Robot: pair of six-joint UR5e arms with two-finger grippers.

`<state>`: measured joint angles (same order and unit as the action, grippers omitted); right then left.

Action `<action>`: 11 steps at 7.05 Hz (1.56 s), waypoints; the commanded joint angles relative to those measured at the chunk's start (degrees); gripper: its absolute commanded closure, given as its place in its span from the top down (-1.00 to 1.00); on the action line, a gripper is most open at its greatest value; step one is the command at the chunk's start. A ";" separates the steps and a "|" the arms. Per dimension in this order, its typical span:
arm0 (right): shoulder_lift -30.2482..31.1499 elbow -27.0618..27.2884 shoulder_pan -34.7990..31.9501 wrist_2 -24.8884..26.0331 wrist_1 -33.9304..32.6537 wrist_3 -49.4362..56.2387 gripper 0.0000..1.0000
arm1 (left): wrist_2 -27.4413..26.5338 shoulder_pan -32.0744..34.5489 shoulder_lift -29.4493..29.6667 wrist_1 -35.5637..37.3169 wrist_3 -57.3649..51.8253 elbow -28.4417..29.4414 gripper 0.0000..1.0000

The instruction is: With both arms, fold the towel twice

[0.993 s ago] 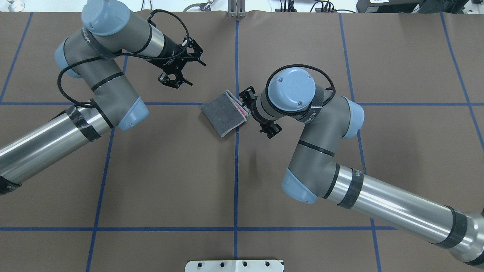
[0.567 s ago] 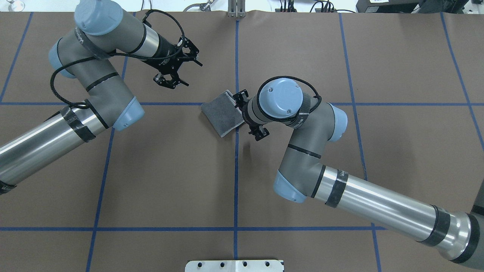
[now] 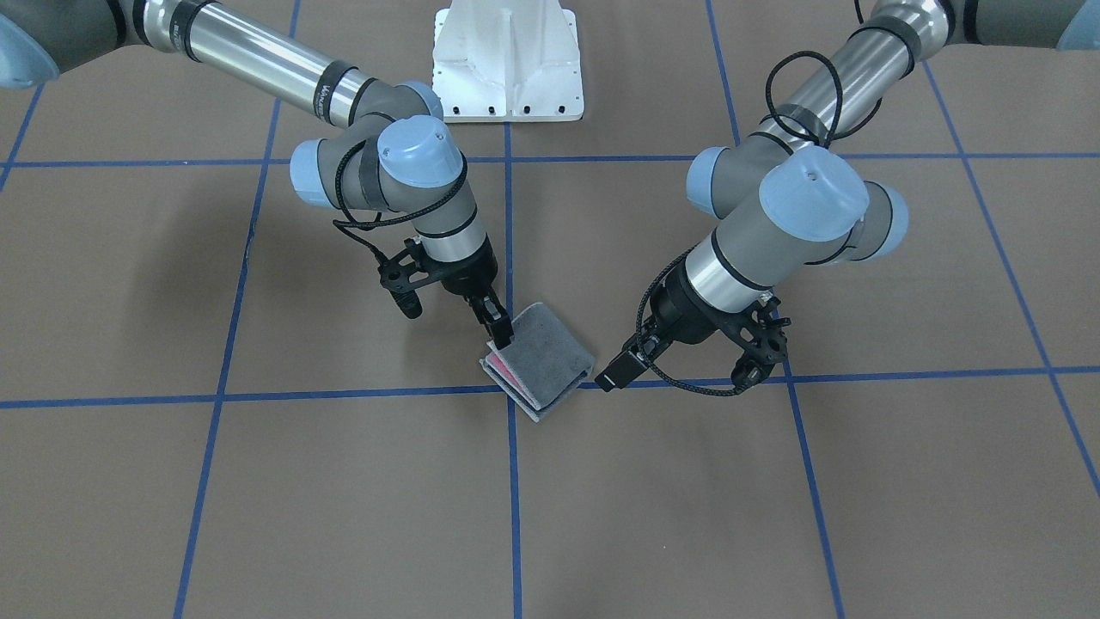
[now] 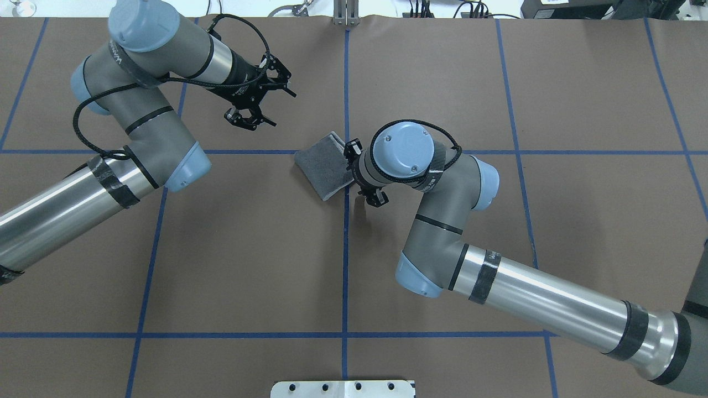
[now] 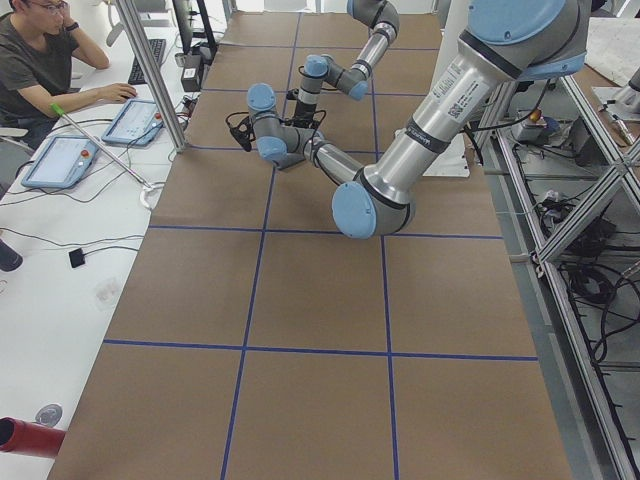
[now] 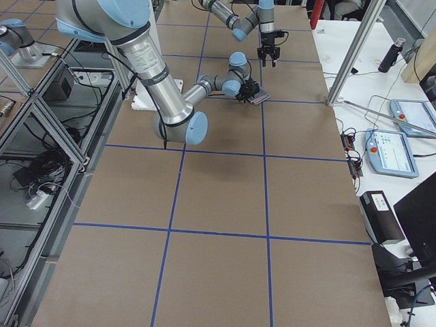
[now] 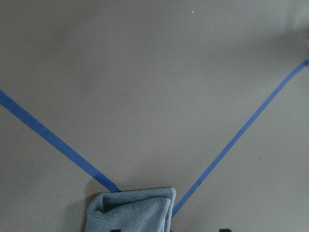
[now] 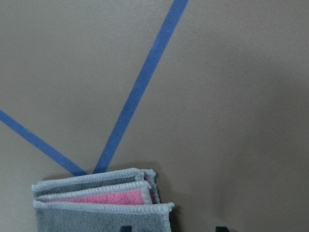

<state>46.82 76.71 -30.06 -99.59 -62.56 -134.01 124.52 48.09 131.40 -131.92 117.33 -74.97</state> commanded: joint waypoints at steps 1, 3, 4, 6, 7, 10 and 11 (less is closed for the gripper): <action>-0.33 -0.34 0.01 1.32 0.16 -0.11 0.28 | -0.07 -0.01 0.00 0.00 0.00 0.00 0.48; -0.33 -0.34 0.01 1.77 0.51 -0.55 0.29 | -0.07 -0.01 0.00 0.00 0.00 0.00 0.48; -0.42 -0.34 0.01 3.16 0.60 -2.12 0.29 | -0.07 0.07 0.00 0.00 0.00 0.00 0.48; 0.02 -0.34 0.09 4.23 2.44 -4.24 0.32 | 0.02 0.16 0.00 0.09 0.00 0.00 0.48; 0.11 -0.34 0.18 4.32 2.44 -4.33 0.32 | 0.02 0.16 0.00 0.09 0.00 0.09 0.48; 0.46 -0.51 1.23 4.32 2.36 -4.85 0.36 | -0.07 0.07 0.00 0.09 0.00 0.09 0.48; 0.64 -0.69 1.24 4.32 2.35 -4.94 0.35 | -0.07 0.07 0.00 0.09 0.00 0.09 0.48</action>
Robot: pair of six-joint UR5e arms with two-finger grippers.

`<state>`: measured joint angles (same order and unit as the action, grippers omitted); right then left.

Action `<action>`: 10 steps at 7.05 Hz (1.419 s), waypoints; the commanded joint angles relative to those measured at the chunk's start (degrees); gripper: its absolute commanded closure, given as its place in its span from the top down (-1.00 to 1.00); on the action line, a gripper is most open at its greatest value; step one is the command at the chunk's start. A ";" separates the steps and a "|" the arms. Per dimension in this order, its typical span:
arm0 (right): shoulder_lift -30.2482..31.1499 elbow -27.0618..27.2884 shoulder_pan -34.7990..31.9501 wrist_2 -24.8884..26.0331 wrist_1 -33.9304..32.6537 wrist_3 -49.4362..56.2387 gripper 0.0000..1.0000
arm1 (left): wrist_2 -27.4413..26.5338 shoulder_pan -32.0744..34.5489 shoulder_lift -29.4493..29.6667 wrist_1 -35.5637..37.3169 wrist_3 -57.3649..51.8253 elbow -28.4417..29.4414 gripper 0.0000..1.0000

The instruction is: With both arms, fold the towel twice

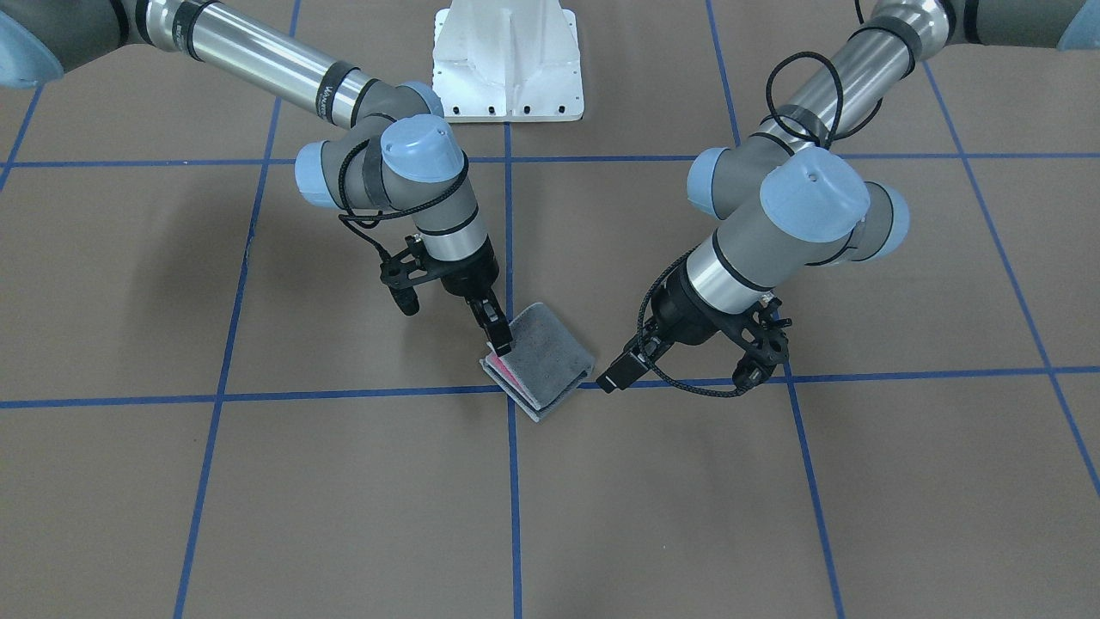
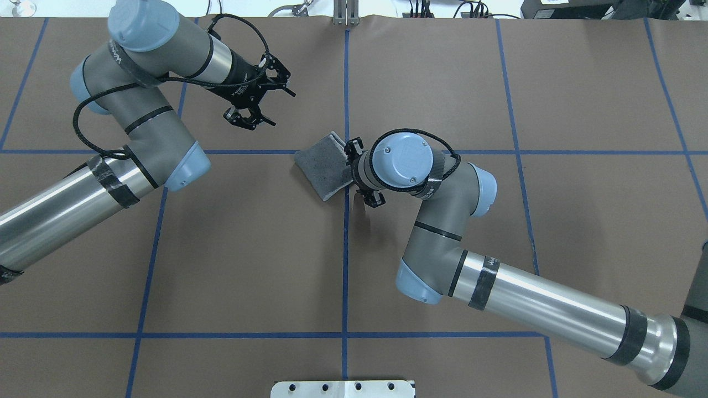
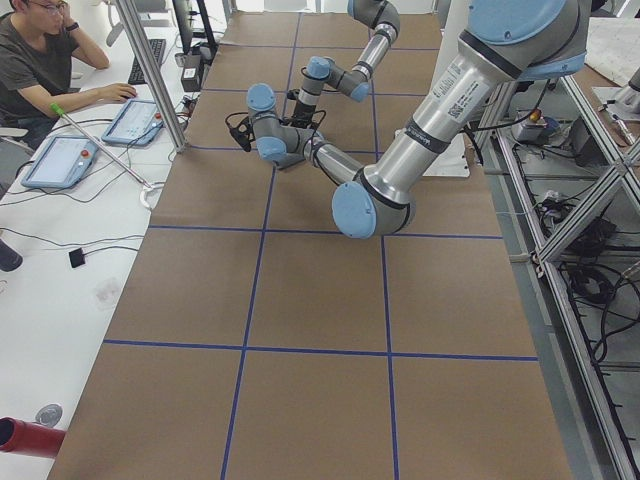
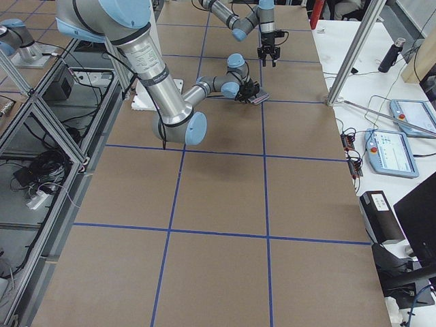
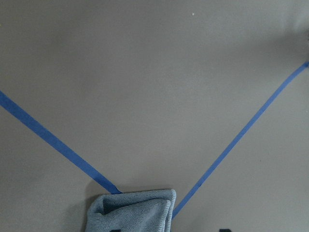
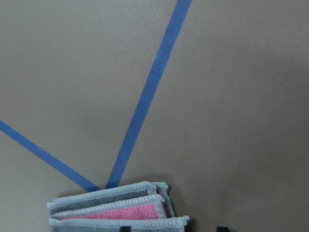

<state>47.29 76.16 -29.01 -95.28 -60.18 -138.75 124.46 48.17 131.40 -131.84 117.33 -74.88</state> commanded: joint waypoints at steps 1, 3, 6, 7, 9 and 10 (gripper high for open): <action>0.25 -0.30 0.18 0.00 -0.03 -0.20 0.35 | -0.01 -0.18 0.00 0.00 0.09 0.00 0.48; 0.17 -0.48 0.18 0.00 -0.03 -0.29 -0.03 | -0.10 -0.27 0.00 0.00 0.09 0.09 0.48; 0.08 -0.40 0.18 0.00 -0.12 -0.73 -0.87 | -0.19 -0.36 0.00 0.00 0.09 0.18 0.48; 0.08 -0.39 0.09 0.00 -0.03 -0.73 -1.00 | -0.19 -0.36 0.00 0.00 0.09 0.18 0.48; -0.01 -0.31 0.09 0.00 0.15 -0.47 -1.00 | -0.27 -0.36 0.00 0.00 0.09 0.18 0.48; -0.18 -0.31 0.09 -0.08 0.15 -0.55 -1.00 | -0.28 -0.36 -0.09 0.00 0.09 0.18 0.48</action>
